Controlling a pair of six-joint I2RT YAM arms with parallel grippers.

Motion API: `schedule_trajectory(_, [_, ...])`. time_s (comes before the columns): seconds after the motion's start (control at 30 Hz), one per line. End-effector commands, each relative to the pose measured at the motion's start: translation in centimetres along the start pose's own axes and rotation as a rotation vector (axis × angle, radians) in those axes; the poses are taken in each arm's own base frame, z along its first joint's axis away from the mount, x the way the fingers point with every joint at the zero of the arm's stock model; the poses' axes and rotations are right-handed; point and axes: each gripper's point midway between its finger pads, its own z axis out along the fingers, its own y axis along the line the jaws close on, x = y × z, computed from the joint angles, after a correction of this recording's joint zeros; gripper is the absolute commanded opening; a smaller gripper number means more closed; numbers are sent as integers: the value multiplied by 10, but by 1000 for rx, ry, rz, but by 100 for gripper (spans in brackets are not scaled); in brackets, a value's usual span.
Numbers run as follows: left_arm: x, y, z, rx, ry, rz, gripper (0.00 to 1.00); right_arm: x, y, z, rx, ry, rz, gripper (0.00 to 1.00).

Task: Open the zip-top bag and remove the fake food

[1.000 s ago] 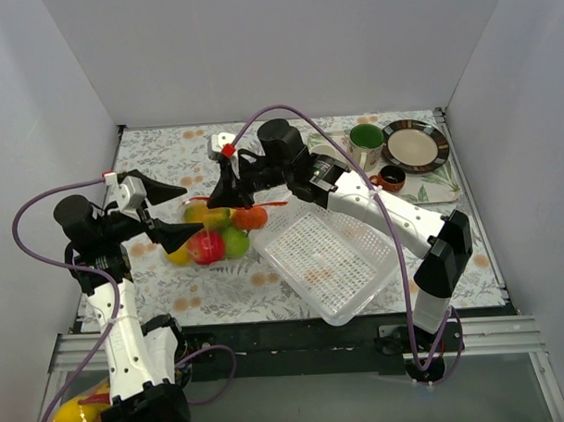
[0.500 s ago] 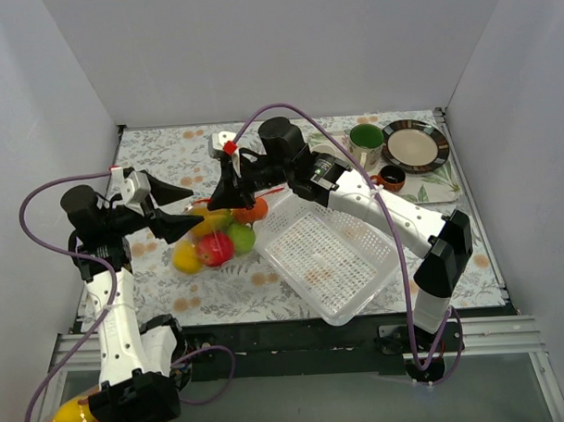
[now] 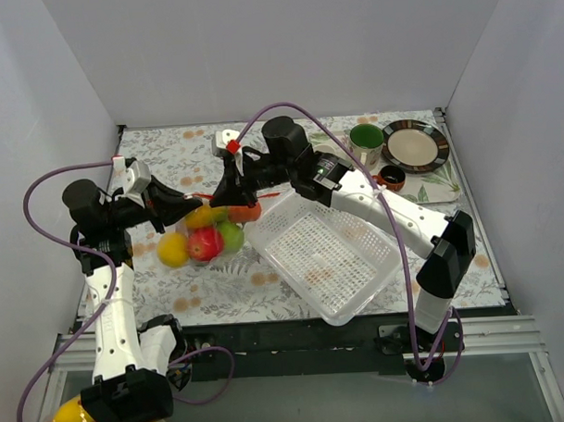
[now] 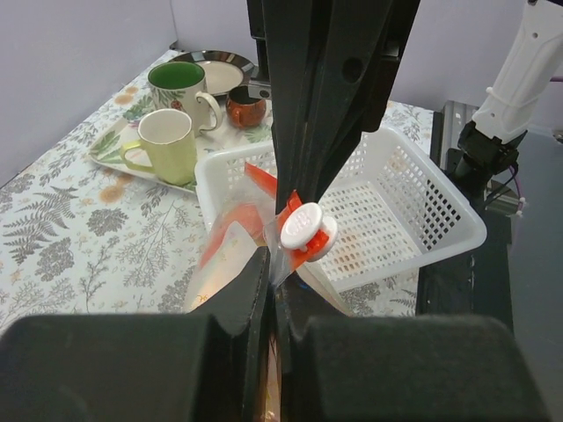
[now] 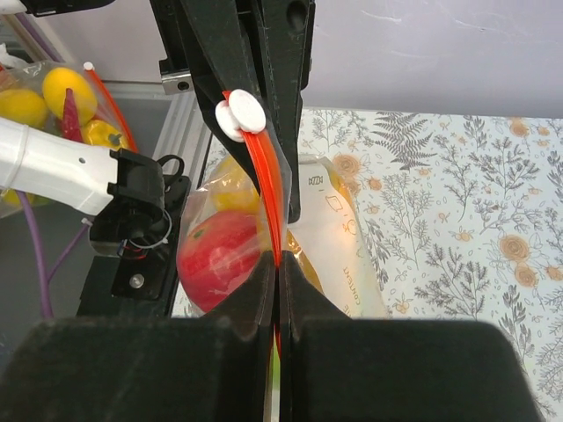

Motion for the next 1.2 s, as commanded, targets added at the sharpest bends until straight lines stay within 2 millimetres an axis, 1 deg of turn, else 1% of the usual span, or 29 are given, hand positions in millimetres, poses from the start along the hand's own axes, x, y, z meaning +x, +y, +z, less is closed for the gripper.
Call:
schedule_trajectory(0.0, [-15,-62,-9,296,40,77,0,-23,5,-16,43,-44,-76,1])
schedule_trajectory(0.03, [-14,-62,-9,297,43,68,0,-22,4,-17,52,-45,-76,1])
schedule_trajectory(0.1, [-11,-63,-10,297,45,37,0,-28,1,-21,88,-58,-92,1])
schedule_trajectory(0.13, [-10,-63,-10,295,45,36,0,-29,1,-22,94,-64,-98,21])
schedule_trajectory(0.17, [-8,-63,-10,298,46,31,0,-33,-1,-22,101,-81,-109,35])
schedule_trajectory(0.2, [-8,-65,-10,300,46,27,0,-36,-2,-24,112,-89,-107,56])
schedule_trajectory(0.27, [-9,-68,-9,305,48,25,0,-47,-1,-24,114,-121,-133,64])
schedule_trajectory(0.3, [-9,-70,-8,316,50,21,0,-50,-2,-24,120,-130,-144,71])
schedule_trajectory(0.37, [-9,-72,-8,318,55,-5,0,-56,0,-22,120,-142,-169,74])
schedule_trajectory(0.43, [-9,-74,-9,320,61,-36,0,-63,2,-16,110,-142,-199,75])
schedule_trajectory(0.57, [-4,-75,-8,327,66,-71,0,-62,7,-3,80,-105,-214,71])
schedule_trajectory(0.67, [0,-73,-8,323,69,-103,0,-65,12,-1,64,-118,-225,66])
schedule_trajectory(0.73, [9,-70,-8,324,68,-139,0,-71,18,-1,61,-136,-241,63])
schedule_trajectory(0.8, [14,-69,-8,323,71,-145,0,-72,20,-1,55,-134,-243,62])
schedule_trajectory(0.87, [17,-69,-8,325,70,-146,0,-70,22,0,47,-123,-240,59])
schedule_trajectory(1.0, [17,-69,-8,324,70,-142,0,-62,19,6,35,-109,-226,48])
schedule_trajectory(1.07, [16,-70,-8,322,71,-136,0,-62,19,8,32,-112,-222,47])
schedule_trajectory(1.17, [16,-72,-8,323,72,-133,0,-56,18,12,24,-102,-211,47])
